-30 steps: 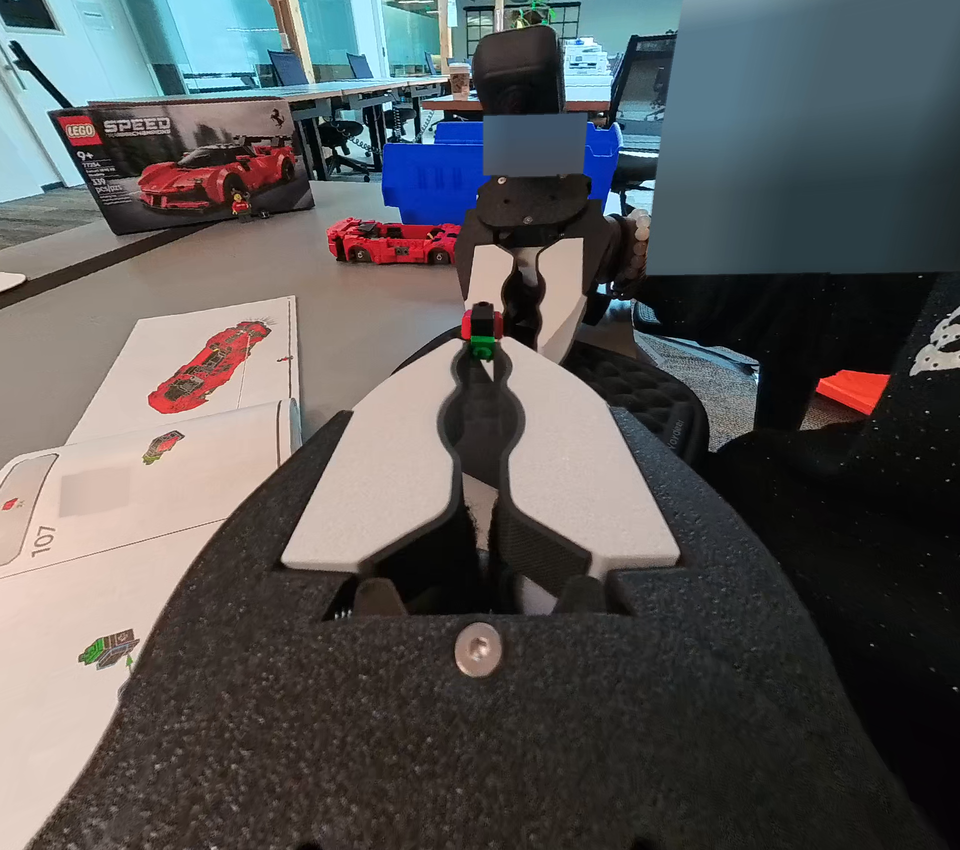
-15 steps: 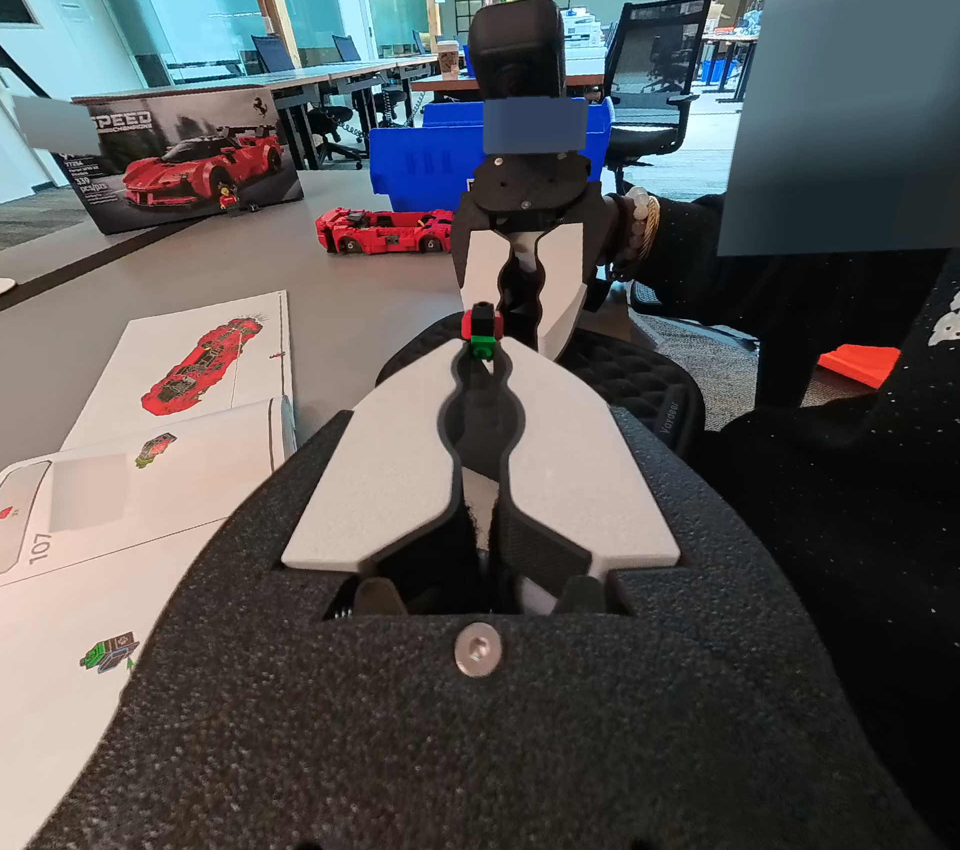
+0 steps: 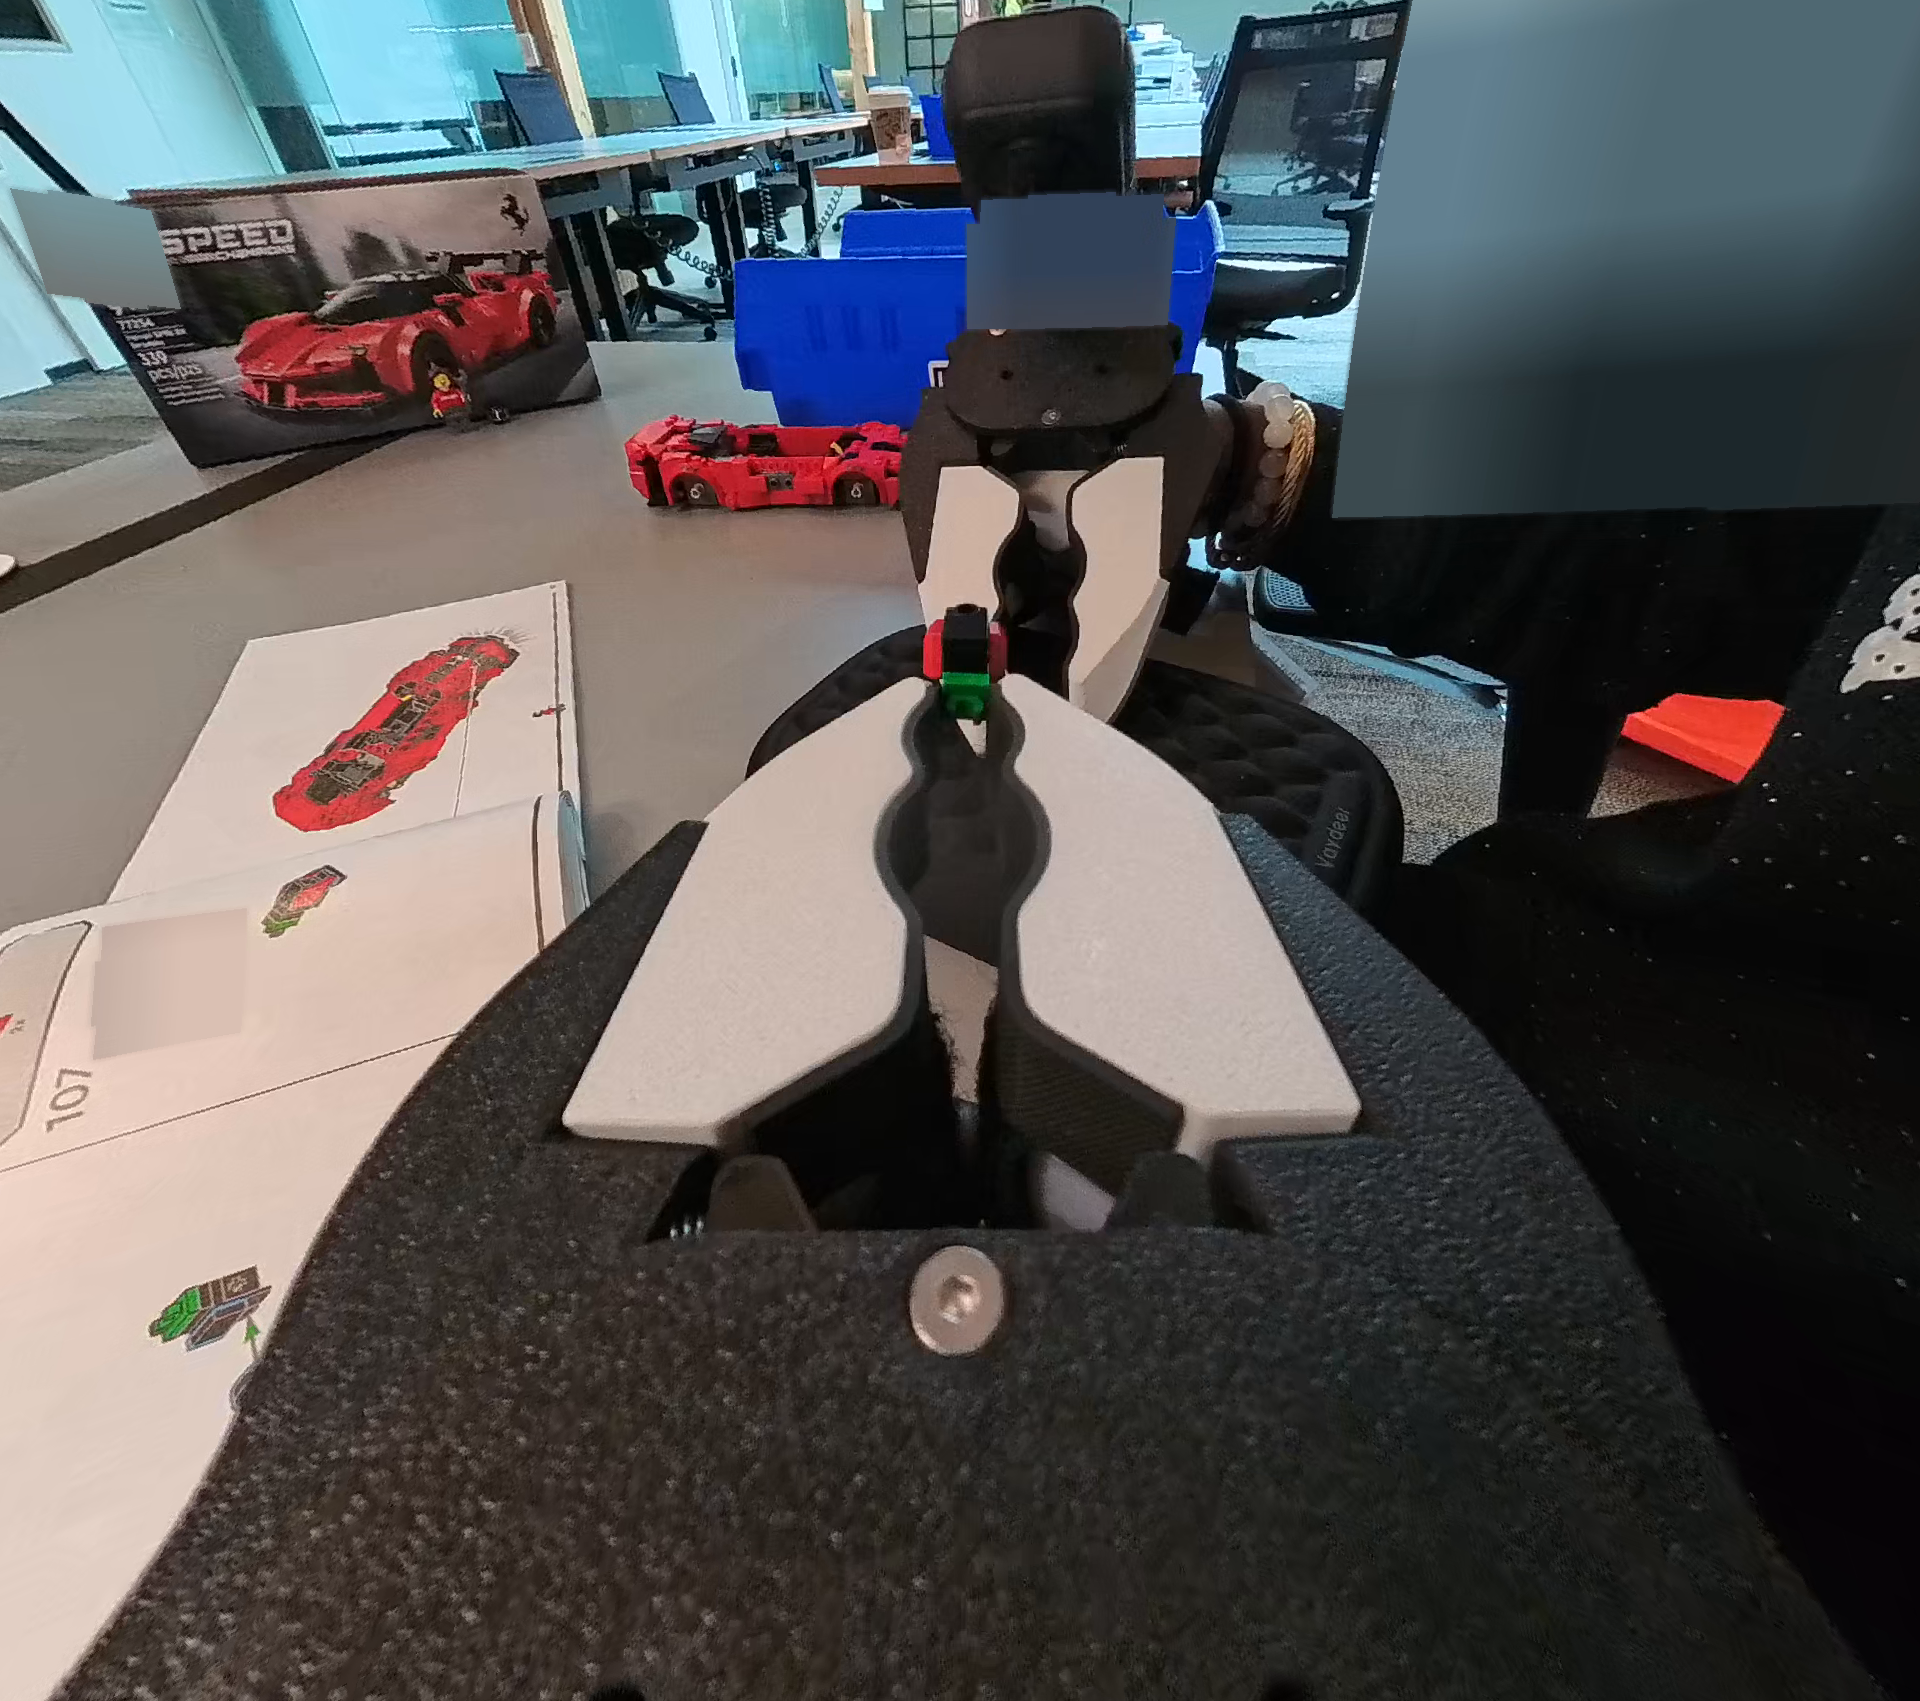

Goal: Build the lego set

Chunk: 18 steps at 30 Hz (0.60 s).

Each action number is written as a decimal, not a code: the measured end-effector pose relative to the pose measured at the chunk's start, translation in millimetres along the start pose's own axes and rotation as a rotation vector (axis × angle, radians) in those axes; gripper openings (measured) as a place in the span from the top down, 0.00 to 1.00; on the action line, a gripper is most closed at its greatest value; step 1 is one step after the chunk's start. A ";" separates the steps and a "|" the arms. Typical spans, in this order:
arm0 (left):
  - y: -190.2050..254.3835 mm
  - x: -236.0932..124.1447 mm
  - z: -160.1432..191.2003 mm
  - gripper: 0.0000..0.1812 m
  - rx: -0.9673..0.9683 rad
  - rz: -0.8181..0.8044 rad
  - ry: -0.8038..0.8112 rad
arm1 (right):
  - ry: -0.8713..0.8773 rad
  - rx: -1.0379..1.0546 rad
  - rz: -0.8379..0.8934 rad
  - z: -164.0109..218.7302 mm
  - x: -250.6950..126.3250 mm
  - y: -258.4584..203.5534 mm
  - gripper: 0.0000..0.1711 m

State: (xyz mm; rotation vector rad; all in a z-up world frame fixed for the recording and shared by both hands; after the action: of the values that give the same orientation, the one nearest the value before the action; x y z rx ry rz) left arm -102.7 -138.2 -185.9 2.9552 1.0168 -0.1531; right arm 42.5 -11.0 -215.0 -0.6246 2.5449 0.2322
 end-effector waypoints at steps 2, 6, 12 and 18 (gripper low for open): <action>0.4 0.8 0.2 0.96 0.004 0.000 -0.007 | -0.001 -0.001 0.003 0.1 0.1 0.1 0.88; 1.0 1.6 0.5 0.96 0.009 0.003 -0.016 | -0.004 -0.002 0.005 0.1 0.5 0.1 0.88; 0.4 0.2 0.1 0.96 0.001 0.005 0.000 | -0.004 0.000 0.006 0.2 0.6 0.4 0.89; -0.9 -2.6 -0.9 0.96 -0.017 0.011 0.031 | -0.003 0.002 0.003 0.1 0.7 0.6 0.88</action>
State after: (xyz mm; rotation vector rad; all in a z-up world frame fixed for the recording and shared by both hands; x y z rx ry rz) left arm -105.3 -139.0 -184.8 2.9565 1.0005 -0.0985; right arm 41.7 -10.7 -215.4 -0.6196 2.5425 0.2308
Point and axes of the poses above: each gripper's, where its closed fingertips meet, x out along the fingers, z out of its underside, y = z × x across the jaws, the point moved 8 cm from there along -x, back along the fingers, and after that the axes turned 11 degrees about z, right-handed, at the moved point
